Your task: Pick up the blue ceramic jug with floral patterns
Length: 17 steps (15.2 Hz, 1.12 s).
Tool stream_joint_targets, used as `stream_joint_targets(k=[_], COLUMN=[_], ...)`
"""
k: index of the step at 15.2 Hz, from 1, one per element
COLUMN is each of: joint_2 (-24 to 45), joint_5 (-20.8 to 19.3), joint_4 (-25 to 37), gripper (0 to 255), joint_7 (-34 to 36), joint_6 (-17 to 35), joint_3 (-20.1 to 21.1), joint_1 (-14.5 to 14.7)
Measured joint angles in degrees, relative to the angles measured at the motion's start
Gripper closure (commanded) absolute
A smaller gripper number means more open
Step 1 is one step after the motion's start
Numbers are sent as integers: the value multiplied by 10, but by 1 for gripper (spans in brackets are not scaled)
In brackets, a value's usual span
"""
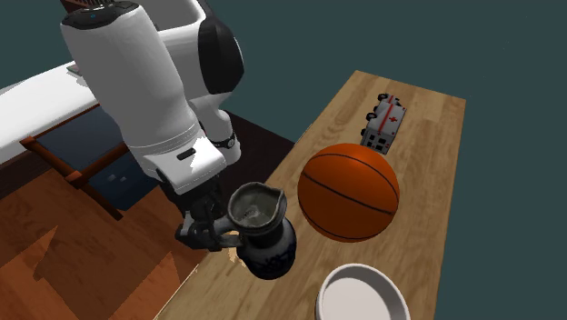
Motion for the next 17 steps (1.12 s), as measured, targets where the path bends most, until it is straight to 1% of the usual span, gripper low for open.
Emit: stream_joint_targets(k=[3, 5, 11, 17], joint_2=[1, 1, 0, 12], joint_5=[0, 1, 0, 9], joint_4=[1, 8, 52, 107], gripper=[255, 255, 255, 255], joint_7=[0, 0, 3, -1], joint_6=[0, -9, -54, -101], joint_3=[0, 1, 6, 3], joint_1=[0, 1, 2, 6])
